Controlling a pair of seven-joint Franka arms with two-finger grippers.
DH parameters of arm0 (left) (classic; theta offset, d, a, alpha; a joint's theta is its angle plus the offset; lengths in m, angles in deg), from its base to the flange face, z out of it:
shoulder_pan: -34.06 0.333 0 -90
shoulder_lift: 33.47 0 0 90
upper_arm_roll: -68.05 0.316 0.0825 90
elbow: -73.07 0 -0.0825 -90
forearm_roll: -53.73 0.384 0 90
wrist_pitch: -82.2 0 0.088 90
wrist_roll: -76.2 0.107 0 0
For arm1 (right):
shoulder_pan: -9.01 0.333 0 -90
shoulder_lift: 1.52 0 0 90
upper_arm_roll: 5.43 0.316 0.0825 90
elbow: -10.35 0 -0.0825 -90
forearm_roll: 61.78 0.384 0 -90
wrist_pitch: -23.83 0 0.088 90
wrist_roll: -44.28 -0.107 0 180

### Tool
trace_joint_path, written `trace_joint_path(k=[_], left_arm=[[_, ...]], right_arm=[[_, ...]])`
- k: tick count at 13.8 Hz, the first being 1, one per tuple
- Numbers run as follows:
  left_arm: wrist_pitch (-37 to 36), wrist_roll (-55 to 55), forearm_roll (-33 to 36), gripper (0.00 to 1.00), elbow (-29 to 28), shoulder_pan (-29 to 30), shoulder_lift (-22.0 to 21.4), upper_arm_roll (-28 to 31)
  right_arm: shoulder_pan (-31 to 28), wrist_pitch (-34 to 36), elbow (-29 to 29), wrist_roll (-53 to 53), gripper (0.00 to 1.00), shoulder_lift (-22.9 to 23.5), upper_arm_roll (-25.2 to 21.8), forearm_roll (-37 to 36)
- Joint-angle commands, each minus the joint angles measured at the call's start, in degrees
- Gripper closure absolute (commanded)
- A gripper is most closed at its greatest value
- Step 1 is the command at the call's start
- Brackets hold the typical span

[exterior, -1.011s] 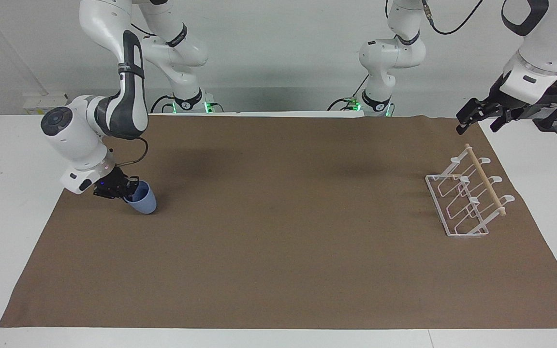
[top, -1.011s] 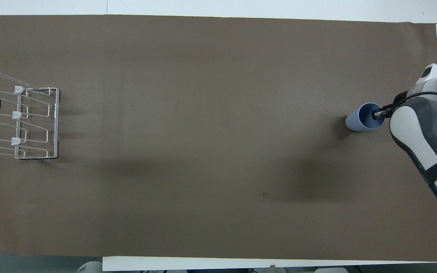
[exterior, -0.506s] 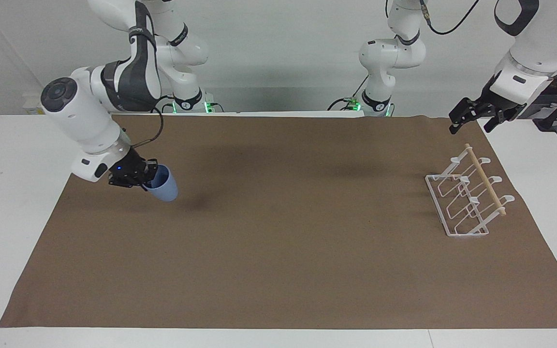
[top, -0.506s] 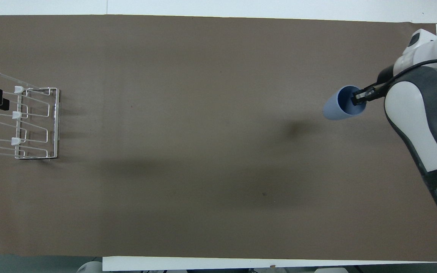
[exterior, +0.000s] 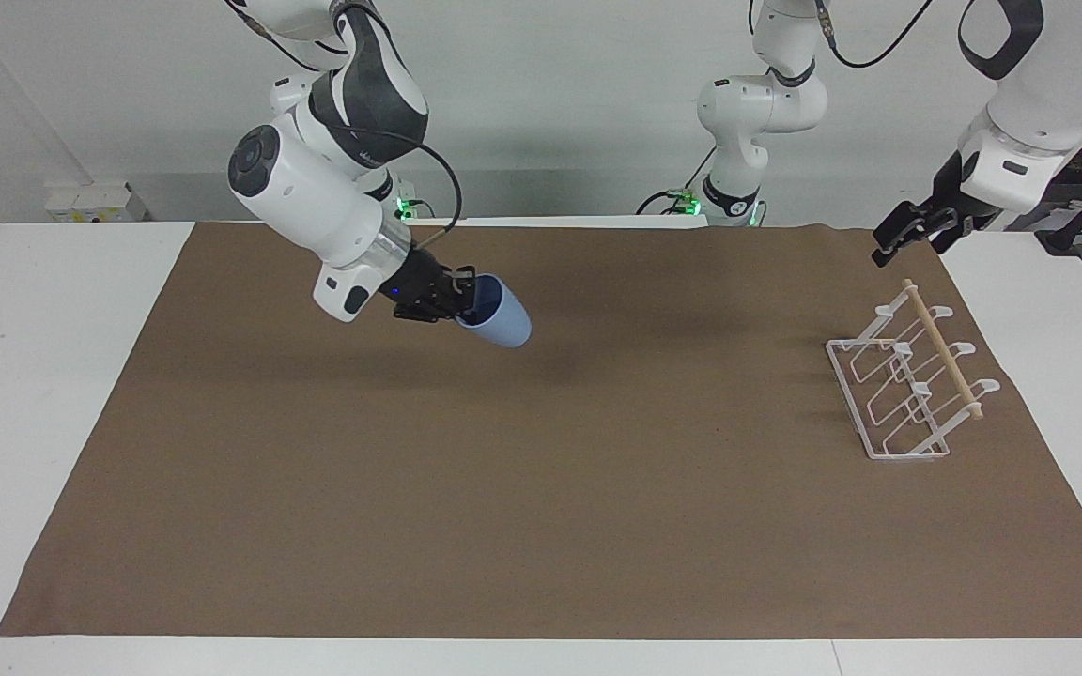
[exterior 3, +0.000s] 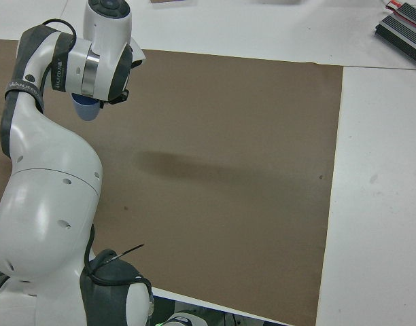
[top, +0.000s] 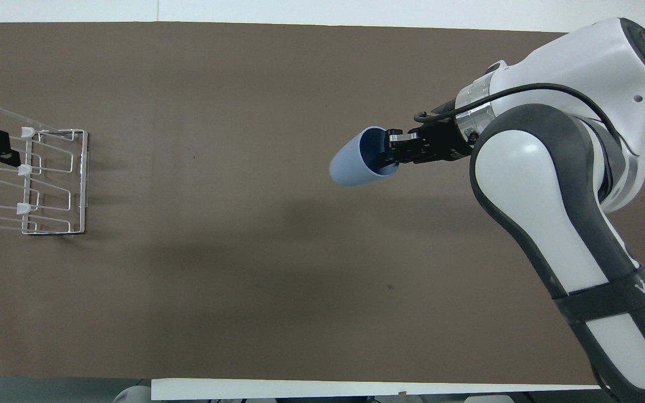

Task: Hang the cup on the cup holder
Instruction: 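Lift the blue cup with the right gripper toward the left arm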

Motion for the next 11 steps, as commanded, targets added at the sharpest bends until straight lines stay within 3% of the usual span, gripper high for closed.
trace_joint_path(k=[1,4,6,11], left_arm=[[3.1,-10.1,-5.5,0.00,-4.7,-0.3,-2.3,0.0],[6.1,-27.9,-13.1,0.00,-5.2,-0.6,-1.7,-0.1],[10.2,-38.7,-16.7,0.00,-7.8,-3.9,-2.0,-0.1],[18.2,-59.5,-25.5,0.00,-12.1,-8.9,-3.6,-0.2]], right_arm=[[3.4,-3.1,0.4,-5.1,1.00,0.6,-0.2,7.3],[6.8,-7.7,-2.1,-10.0,1.00,0.1,-0.2,12.1],[7.7,-8.3,-3.5,-12.4,1.00,-0.3,-0.2,14.6],[11.1,-11.5,-4.4,-16.9,1.00,-0.5,-0.2,14.9]])
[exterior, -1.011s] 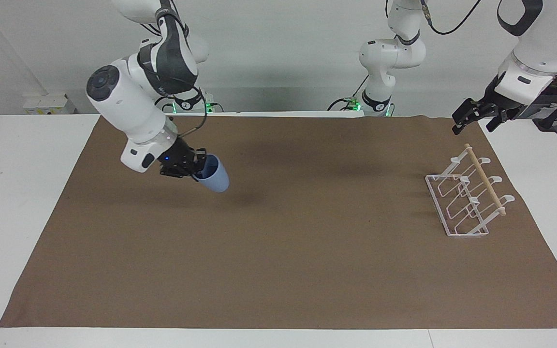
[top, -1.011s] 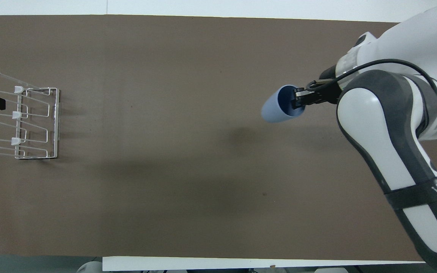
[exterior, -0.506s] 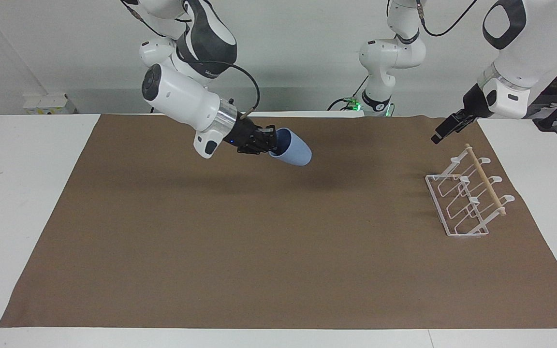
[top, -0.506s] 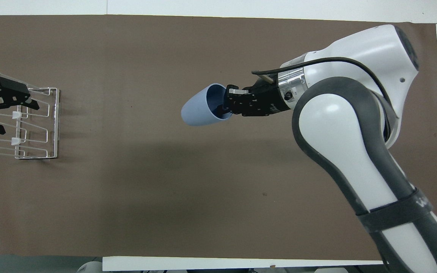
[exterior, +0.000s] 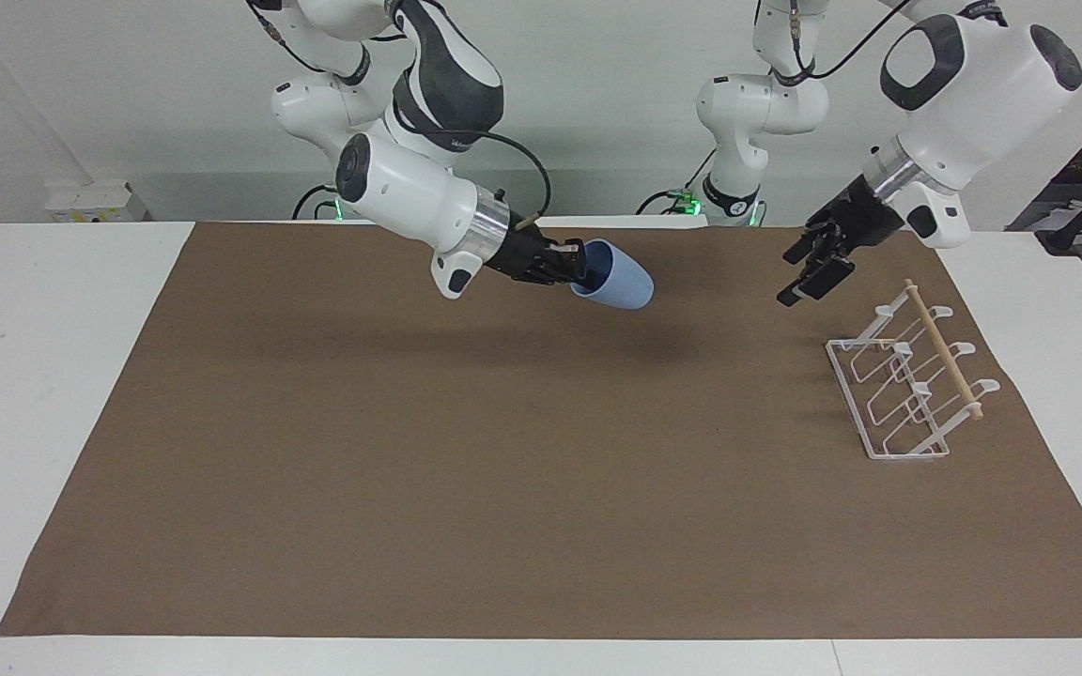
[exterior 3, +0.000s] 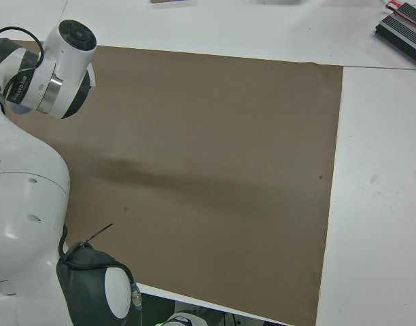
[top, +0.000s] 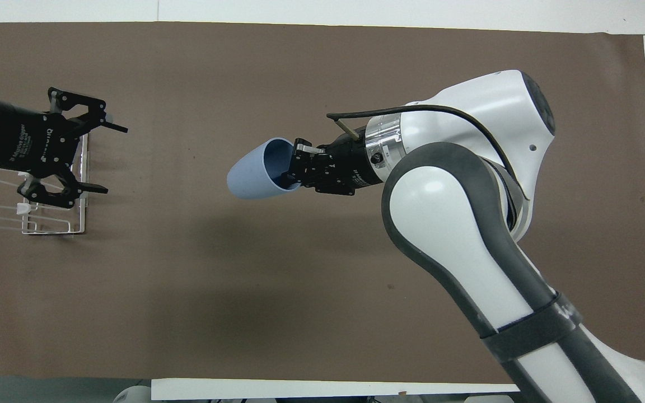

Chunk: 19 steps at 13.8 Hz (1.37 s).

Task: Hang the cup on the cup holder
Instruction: 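Grasp the cup with the left gripper while the right gripper holds it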

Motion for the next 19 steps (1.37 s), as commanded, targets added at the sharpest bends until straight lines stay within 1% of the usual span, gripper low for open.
trace_joint_path(k=[1,3,4,6,8,10,11,14,19], left_arm=[[6.4,-8.6,-4.9,0.00,-5.9,-2.3,-3.7,0.4],[9.0,-13.2,-6.4,0.00,-8.0,-4.4,-4.7,0.4],[8.9,-14.2,-7.2,0.00,-8.4,-4.9,-4.7,0.4],[9.3,-16.5,-7.9,0.00,-9.0,-7.7,-4.2,0.4],[11.6,-18.9,-9.6,0.00,-9.7,-9.1,-4.2,0.4],[17.0,-24.6,-10.5,0.00,-9.8,-11.1,-4.0,0.3],[18.3,-25.1,-11.0,0.00,-10.5,-12.4,-4.0,0.3],[18.6,-25.3,-12.0,0.00,-11.2,-14.3,-3.3,0.3],[18.0,-25.9,-12.3,0.00,-12.1,-15.3,-3.2,0.3]], right_arm=[[0.8,-1.4,-1.6,-1.1,1.00,-1.1,-0.1,1.6],[1.4,-1.4,-1.6,-2.1,1.00,-1.2,-0.1,1.6],[1.4,-1.4,-1.6,-2.2,1.00,-1.2,-0.1,1.6],[1.4,-1.3,-1.7,-2.6,1.00,-1.2,-0.1,1.5],[2.1,-1.4,-1.7,-3.5,1.00,-1.2,-0.1,1.5],[2.2,-1.5,-1.7,-4.1,1.00,-1.2,-0.1,1.5],[2.2,-1.5,-1.7,-4.1,1.00,-1.2,-0.1,1.5],[2.2,-1.4,-1.7,-4.1,1.00,-1.2,-0.1,1.5],[2.2,-1.4,-1.7,-4.2,1.00,-1.2,-0.1,1.5]])
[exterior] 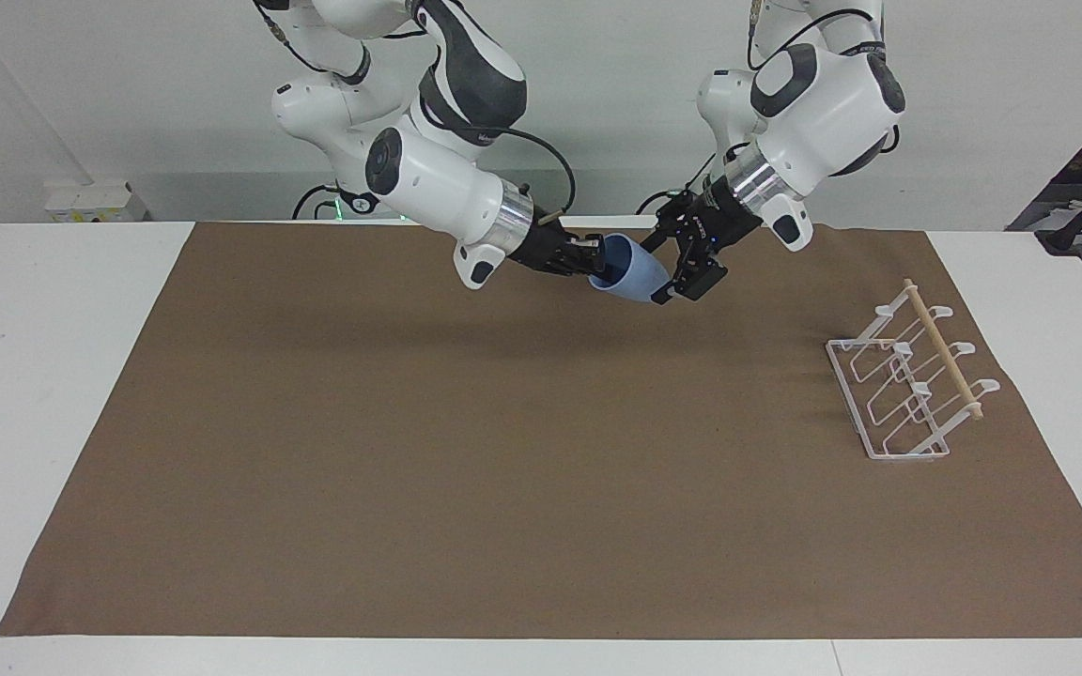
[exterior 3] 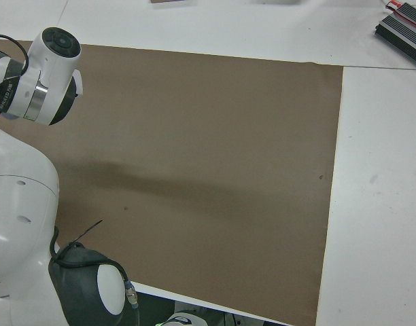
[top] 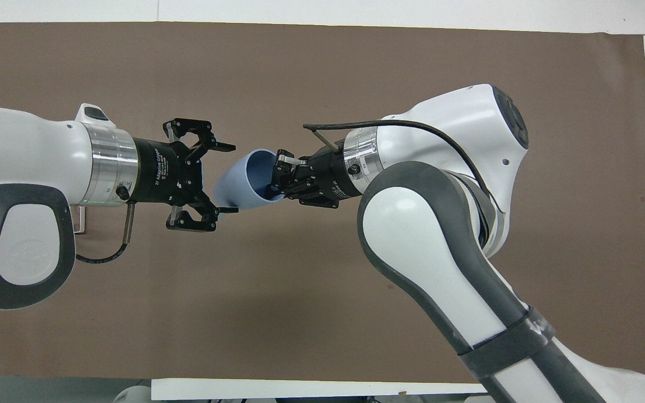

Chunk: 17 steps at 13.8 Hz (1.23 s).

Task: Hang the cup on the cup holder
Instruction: 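Grasp the cup with the left gripper while the right gripper holds it, then carry the cup with the left gripper while the right gripper withdraws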

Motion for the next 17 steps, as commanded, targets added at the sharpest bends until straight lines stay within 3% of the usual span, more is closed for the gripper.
trace_joint_path(k=[1,4,8,9,15,16,17], left_arm=[[1.4,-0.7,-1.0,0.00,-2.1,-1.0,-0.7,0.6],[1.7,-1.1,-1.1,0.07,-2.3,-1.2,-0.6,0.5],[2.9,-1.2,-1.8,0.46,-2.0,-2.6,-0.2,0.5],[3.3,-0.5,-1.7,0.69,-2.0,-2.6,-0.2,0.5],[4.7,-4.0,-1.7,0.70,-1.9,-2.9,0.1,0.7],[4.5,-4.2,-1.5,0.70,-1.9,-2.5,0.1,0.7],[4.2,-4.9,-1.1,0.70,-1.9,-2.3,0.1,0.7]], right_arm=[[0.1,-0.9,-1.3,-0.6,1.00,-1.1,-0.1,1.4],[0.1,-0.9,-1.3,-0.6,1.00,-1.1,-0.1,1.4],[0.1,-0.9,-1.3,-0.6,1.00,-1.1,-0.1,1.4],[0.1,-1.0,-1.3,-0.6,1.00,-1.1,-0.1,1.4],[0.1,-0.9,-1.2,-0.7,0.98,-1.1,-0.1,1.4],[0.1,-1.0,-1.2,-0.6,0.71,-1.1,-0.1,1.4],[0.2,-1.0,-1.1,-0.8,0.01,-1.1,-0.1,1.3]])
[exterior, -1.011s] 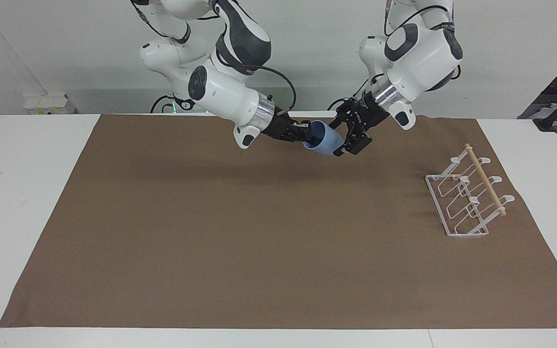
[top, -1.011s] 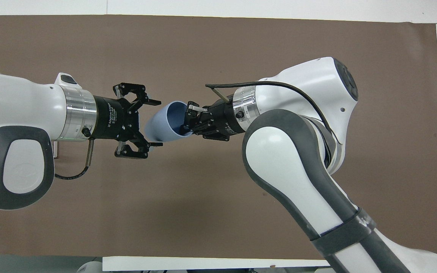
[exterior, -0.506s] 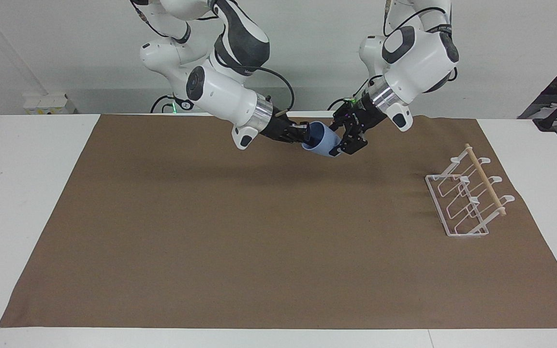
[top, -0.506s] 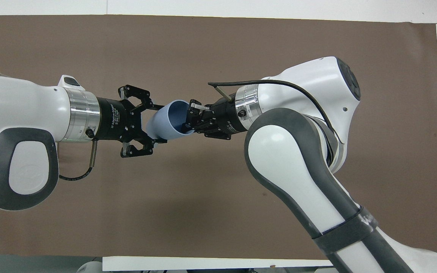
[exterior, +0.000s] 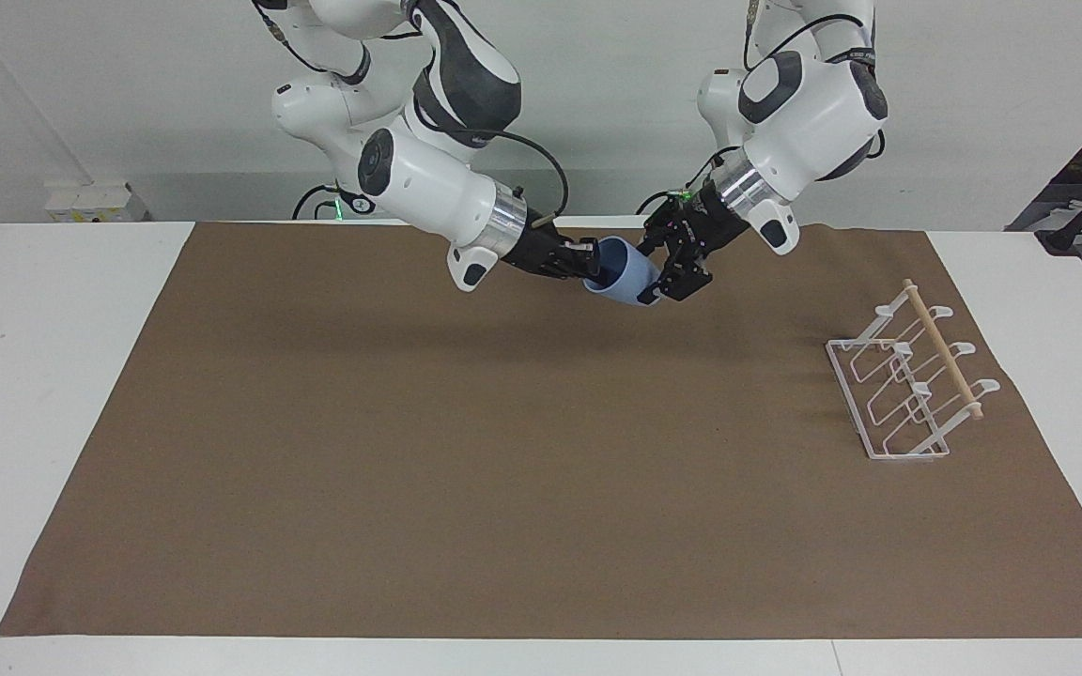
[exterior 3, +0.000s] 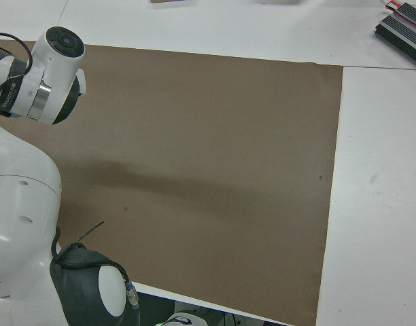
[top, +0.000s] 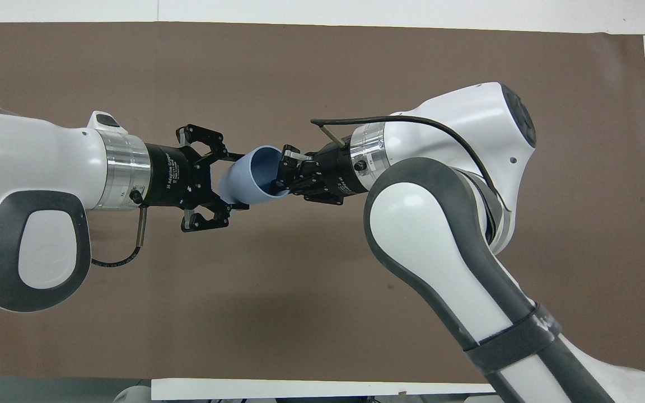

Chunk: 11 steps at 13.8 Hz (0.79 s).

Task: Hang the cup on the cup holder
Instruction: 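Carry the cup with the left gripper while the right gripper withdraws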

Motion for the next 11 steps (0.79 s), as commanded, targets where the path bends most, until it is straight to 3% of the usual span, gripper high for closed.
trace_joint_path(k=[1,5,8,11], left_arm=[[1.8,-2.8,-0.5,0.70,-0.6,-1.0,0.1,0.7],[1.7,-7.6,6.8,0.70,-0.5,-0.7,0.1,0.8],[0.2,-13.5,16.8,0.70,-0.5,0.6,0.2,0.8],[-7.3,-18.1,35.1,0.70,-0.2,2.1,0.1,0.8]], right_arm=[[0.2,-0.6,-0.4,-0.8,0.01,-0.9,0.5,1.2],[-4.2,0.5,-0.1,-0.4,0.01,-4.2,-0.8,-1.1],[-9.5,2.5,-0.1,-0.2,0.01,-7.5,-0.9,-12.6],[-14.5,3.0,0.0,1.1,0.01,-8.2,-0.9,-27.2]])
